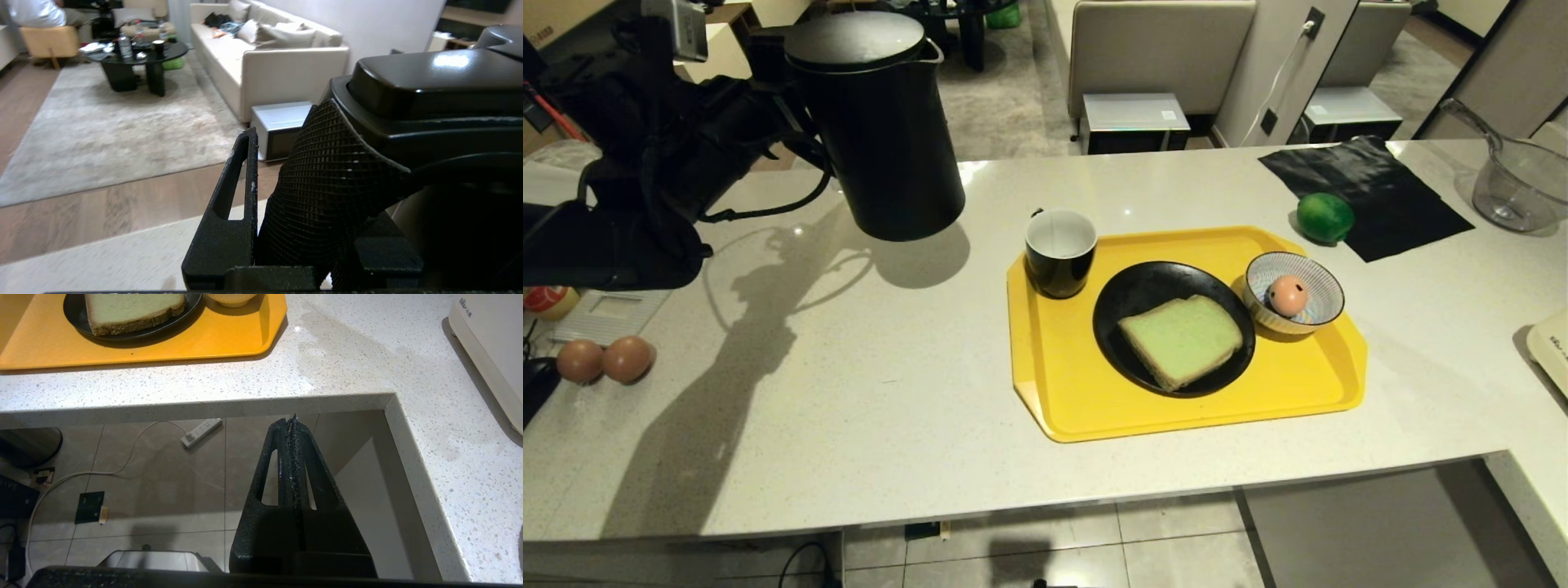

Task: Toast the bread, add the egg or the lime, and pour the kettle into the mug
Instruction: Pour water into a cup

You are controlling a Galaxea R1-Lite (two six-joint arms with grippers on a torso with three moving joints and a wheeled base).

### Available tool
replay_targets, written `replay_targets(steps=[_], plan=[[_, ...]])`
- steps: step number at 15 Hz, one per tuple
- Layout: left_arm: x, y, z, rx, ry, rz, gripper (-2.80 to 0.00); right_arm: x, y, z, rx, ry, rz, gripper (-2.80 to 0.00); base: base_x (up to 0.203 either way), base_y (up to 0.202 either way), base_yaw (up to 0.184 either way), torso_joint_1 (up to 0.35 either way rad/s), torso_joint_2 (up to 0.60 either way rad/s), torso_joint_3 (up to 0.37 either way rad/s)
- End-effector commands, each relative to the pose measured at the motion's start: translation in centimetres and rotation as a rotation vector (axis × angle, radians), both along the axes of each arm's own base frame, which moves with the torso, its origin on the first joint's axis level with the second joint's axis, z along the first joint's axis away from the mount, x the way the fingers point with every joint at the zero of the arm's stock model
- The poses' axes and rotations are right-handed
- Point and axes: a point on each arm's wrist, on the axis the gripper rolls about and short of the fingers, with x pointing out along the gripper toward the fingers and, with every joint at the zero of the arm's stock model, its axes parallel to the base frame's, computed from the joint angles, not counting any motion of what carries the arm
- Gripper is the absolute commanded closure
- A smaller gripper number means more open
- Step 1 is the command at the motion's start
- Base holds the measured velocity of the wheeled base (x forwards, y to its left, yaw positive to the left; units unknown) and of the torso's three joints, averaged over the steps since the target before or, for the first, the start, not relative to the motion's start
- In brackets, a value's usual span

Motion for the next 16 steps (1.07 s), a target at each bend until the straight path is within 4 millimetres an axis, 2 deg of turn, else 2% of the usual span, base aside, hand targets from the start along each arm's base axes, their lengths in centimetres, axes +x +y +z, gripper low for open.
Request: replay_targets(steps=[1, 6, 16], plan=[[-2.0, -0.2, 2.2, 0.0, -0.05, -0.007, 0.0, 0.2, 0.0, -0.7, 0.001, 0.027, 0.0, 0.0, 0.0, 0.0, 0.0, 0.0, 0.0, 0.0], [-5.7, -0.1, 5.4, -0.001, -0.087, -0.008, 0.0, 0.2, 0.0, -0.7, 0.001, 0.027, 0.0, 0.0, 0.0, 0.0, 0.0, 0.0, 0.0, 0.0], [-7.2, 0.0, 6.5, 0.008, -0.085, 0.003, 0.0, 0.2, 0.0, -0.7, 0.001, 0.027, 0.0, 0.0, 0.0, 0.0, 0.0, 0.0, 0.0, 0.0]])
